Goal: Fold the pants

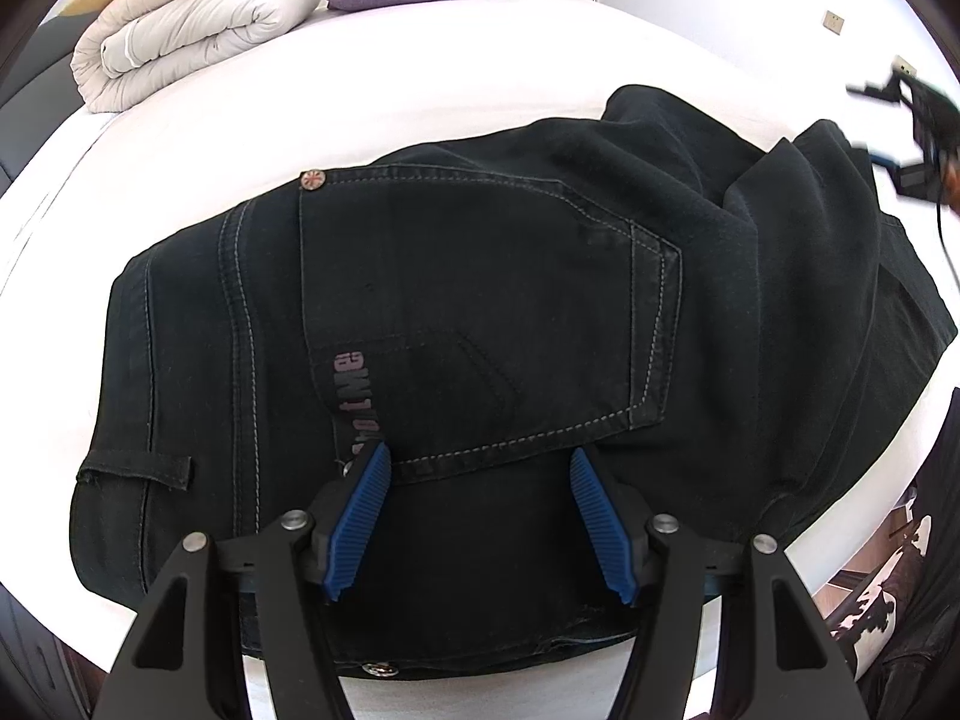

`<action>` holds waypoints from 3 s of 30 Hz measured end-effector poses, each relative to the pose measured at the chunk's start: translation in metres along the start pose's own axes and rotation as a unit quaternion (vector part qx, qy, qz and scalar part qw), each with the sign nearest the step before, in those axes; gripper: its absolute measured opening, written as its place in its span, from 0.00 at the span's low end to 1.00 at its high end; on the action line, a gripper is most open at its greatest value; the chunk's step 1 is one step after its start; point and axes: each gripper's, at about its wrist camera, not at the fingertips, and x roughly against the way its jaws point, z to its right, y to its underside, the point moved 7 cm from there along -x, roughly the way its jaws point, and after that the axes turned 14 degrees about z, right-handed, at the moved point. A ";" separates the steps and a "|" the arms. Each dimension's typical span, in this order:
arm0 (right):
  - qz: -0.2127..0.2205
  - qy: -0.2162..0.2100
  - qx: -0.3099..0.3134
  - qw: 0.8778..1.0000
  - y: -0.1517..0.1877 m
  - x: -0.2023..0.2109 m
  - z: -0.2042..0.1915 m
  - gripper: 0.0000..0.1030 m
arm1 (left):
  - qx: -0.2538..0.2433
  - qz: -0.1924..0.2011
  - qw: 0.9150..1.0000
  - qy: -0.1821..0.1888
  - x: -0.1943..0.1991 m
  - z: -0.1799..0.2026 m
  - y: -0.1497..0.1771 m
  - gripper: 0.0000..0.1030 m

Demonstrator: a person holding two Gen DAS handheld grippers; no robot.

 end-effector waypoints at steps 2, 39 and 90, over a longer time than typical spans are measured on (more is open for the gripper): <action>-0.005 0.000 0.060 0.998 -0.013 -0.005 -0.040 0.60 | 0.001 0.003 1.000 0.001 0.001 -0.001 0.001 0.63; 0.080 -0.172 -0.295 0.937 -0.008 -0.025 0.134 0.16 | 0.003 0.007 1.000 -0.011 0.004 0.009 0.000 0.65; 0.094 0.002 -0.169 0.981 -0.019 0.003 0.218 0.51 | -0.001 0.015 1.000 -0.006 0.006 0.006 0.002 0.67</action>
